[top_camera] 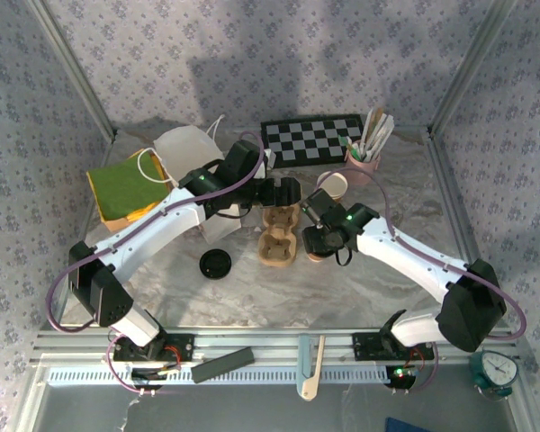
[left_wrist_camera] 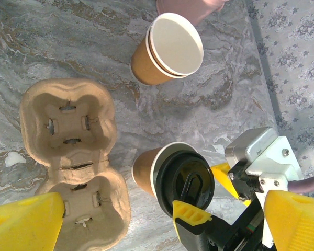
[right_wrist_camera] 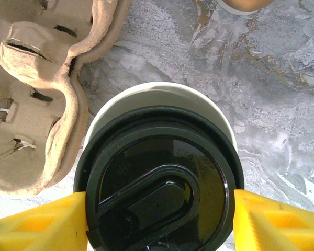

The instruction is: Pack the takeout coffee

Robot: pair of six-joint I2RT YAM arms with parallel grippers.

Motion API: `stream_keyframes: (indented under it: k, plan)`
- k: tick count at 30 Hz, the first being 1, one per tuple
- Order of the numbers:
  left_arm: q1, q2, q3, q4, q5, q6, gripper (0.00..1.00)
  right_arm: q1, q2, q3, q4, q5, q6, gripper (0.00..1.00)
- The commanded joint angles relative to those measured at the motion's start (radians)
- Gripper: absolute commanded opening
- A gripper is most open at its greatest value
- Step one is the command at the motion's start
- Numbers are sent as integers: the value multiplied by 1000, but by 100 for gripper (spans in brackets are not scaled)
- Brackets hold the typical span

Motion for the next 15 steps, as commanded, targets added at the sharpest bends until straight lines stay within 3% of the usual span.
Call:
stream_keyframes:
  k: [1,15]
  plan:
    - [4,-14,-8,5,14,-1,98,-1,0,43,-43,-5,-3,65]
    - [8,-8,-8,7,20,1,98,-10,8,45,-50,-5,-5,67]
